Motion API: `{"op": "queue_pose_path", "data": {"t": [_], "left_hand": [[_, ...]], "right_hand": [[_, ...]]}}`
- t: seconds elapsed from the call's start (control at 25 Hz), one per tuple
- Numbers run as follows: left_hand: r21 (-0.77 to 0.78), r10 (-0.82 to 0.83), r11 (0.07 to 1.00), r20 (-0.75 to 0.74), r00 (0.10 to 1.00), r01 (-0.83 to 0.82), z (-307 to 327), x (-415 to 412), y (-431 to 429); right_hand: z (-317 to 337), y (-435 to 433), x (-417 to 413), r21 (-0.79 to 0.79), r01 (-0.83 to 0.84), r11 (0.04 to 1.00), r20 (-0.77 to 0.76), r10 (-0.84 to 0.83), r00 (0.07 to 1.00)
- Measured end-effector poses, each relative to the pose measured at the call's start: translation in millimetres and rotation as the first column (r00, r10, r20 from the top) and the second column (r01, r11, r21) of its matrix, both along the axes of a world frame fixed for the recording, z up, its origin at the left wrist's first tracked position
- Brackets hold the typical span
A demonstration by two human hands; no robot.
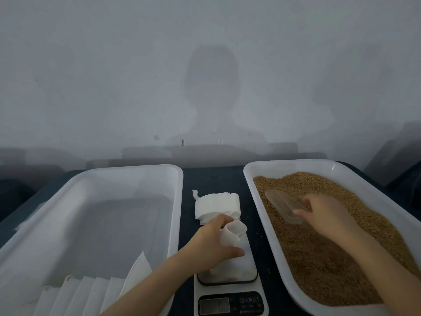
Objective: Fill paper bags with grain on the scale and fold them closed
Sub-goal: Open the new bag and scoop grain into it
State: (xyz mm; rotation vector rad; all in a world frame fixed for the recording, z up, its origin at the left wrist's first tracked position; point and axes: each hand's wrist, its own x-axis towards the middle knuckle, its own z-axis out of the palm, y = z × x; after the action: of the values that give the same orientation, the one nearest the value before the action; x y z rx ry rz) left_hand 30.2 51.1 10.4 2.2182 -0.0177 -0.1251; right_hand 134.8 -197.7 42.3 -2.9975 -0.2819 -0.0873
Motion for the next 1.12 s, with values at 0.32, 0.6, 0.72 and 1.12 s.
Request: {"op": "queue_pose_path", "data": {"t": [0.32,0.6,0.72,1.12], "left_hand": [[-0.032,-0.013,0.999,-0.028,1.000,0.012,1,0,2],[-0.051,-0.012,0.999,-0.034,0.999,0.011,-3,1,4],[-0.056,-0.007,0.998,-0.031,0.999,0.006,-3,1,4],[-0.062,-0.015,0.998,-0.048,0.999,0.012,-3,3,5]], "right_hand": [[-16,-12,19,-0.008,0.059,0.998,-0.165,-0.059,0.984],[33,-62,27,-0.365,0.249,0.897,0.142,-0.211,0.967],[43,-70,31,-0.635,0.343,0.692,0.351,-0.137,0.926],[10,-39,46,-0.588,0.268,0.763,0.280,-0.119,0.953]]}}
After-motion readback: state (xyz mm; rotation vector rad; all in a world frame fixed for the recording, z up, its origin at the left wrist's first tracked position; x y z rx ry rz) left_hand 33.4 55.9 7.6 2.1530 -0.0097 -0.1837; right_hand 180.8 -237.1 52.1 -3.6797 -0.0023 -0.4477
